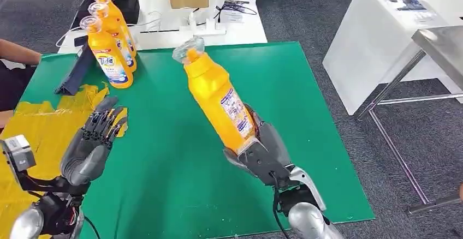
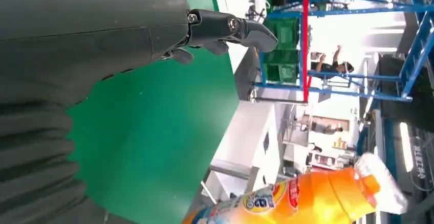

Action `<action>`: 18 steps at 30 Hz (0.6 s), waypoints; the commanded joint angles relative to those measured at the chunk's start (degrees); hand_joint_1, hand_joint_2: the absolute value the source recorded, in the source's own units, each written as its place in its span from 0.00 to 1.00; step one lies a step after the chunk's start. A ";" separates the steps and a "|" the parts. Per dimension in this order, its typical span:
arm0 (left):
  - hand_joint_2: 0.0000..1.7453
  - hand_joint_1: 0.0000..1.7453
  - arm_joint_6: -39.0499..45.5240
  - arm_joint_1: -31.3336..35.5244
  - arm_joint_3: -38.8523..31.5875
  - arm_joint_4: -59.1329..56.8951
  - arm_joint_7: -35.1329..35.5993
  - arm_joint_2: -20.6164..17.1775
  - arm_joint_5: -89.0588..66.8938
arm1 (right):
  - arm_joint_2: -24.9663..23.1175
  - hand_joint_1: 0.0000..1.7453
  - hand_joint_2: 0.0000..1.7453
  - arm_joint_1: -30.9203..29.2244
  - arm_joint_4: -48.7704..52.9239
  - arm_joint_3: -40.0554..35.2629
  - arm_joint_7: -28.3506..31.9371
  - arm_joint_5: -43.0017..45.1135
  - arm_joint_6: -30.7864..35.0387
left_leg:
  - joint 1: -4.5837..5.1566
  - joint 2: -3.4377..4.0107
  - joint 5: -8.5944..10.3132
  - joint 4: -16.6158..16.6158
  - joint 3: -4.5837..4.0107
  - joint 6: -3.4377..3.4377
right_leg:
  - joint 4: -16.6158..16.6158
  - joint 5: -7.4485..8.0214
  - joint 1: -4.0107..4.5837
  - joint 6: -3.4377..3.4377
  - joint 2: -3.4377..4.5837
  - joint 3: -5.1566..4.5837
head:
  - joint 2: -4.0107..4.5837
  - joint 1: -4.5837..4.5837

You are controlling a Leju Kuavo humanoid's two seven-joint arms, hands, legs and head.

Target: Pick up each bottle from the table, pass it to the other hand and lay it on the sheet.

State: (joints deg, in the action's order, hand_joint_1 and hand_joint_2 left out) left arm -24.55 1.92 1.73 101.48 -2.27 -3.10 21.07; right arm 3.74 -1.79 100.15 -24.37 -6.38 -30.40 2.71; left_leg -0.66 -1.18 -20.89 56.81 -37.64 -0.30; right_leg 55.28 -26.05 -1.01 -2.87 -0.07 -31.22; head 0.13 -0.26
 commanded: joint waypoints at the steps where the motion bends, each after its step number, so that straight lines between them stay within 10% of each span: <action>1: 1.00 0.00 -0.22 1.44 6.48 0.23 1.78 1.14 2.22 | 2.71 1.00 1.00 -5.94 -4.53 -8.37 -2.16 -0.79 -3.81 | 0.00 0.26 -0.36 0.24 0.50 -0.02 | 0.16 -0.30 0.07 0.27 0.08 0.53 | 0.00 0.00; 18: 1.00 0.00 -1.02 4.08 11.29 -1.43 3.32 1.11 6.68 | 1.98 1.00 1.00 -17.58 -14.03 -19.45 -4.70 1.27 -8.37 | -0.01 0.26 -0.11 0.05 0.25 -0.01 | 0.03 -0.05 0.05 0.14 0.17 0.23 | 0.00 0.00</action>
State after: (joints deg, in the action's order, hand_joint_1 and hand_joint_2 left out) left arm -25.05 2.58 8.61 102.79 0.00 -2.27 25.37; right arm 5.64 -9.23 96.39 -34.11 -9.40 -31.21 -3.16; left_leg -0.66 -1.17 -20.87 56.81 -37.63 -0.31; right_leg 55.28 -26.03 -1.00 -2.87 -0.06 -31.21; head 0.13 -0.26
